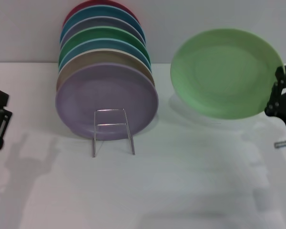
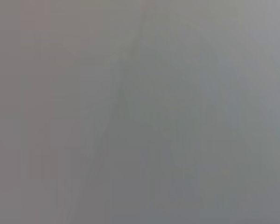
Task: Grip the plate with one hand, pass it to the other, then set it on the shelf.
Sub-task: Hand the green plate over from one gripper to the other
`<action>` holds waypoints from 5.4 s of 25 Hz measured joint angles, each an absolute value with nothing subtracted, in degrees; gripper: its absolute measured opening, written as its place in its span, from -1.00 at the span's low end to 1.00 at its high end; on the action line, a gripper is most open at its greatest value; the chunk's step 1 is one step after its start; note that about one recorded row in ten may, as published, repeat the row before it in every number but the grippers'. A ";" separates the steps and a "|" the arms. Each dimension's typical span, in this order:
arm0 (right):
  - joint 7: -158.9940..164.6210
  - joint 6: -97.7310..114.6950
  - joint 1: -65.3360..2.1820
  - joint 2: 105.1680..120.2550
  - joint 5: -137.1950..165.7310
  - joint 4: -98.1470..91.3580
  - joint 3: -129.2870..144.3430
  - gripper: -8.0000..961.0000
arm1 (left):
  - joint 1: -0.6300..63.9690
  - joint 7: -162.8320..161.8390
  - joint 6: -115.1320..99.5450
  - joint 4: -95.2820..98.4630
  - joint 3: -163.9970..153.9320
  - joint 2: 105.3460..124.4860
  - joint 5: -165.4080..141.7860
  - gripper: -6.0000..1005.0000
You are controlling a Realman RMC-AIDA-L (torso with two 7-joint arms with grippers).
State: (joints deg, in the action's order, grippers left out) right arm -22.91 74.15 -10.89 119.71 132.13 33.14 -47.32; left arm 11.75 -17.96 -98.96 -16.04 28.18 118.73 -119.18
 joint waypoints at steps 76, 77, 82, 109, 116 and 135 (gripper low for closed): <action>-61.33 87.01 -6.48 119.68 106.67 48.47 -1.58 -0.94 | 13.62 -4.22 -83.67 -21.19 6.59 119.09 -119.27 0.54; -61.33 87.02 -6.54 119.69 106.68 48.50 -1.58 -0.94 | 13.63 -4.21 -83.65 -21.19 6.60 119.09 -119.27 0.54; -61.33 86.95 -6.74 119.49 106.62 48.78 -1.58 -0.94 | 13.73 -4.21 -83.63 -21.14 6.84 119.04 -119.26 0.54; -61.34 86.30 -7.33 119.62 106.42 48.29 -1.58 -0.94 | 15.70 -4.21 -81.73 -20.65 6.87 119.09 -119.26 0.06; -61.34 85.78 -7.39 119.62 106.36 48.49 -1.83 -0.93 | 15.91 -4.22 -81.19 -20.66 7.01 119.09 -119.26 -0.12; -61.35 85.42 -7.56 119.71 106.33 48.52 -1.66 -0.94 | 16.18 -4.21 -81.21 -20.66 7.12 119.09 -119.23 -0.48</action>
State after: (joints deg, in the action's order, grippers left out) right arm -61.35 85.42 -7.56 119.71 106.34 48.52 -1.66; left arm 16.18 -4.21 -81.21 -20.66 7.12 119.09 -119.23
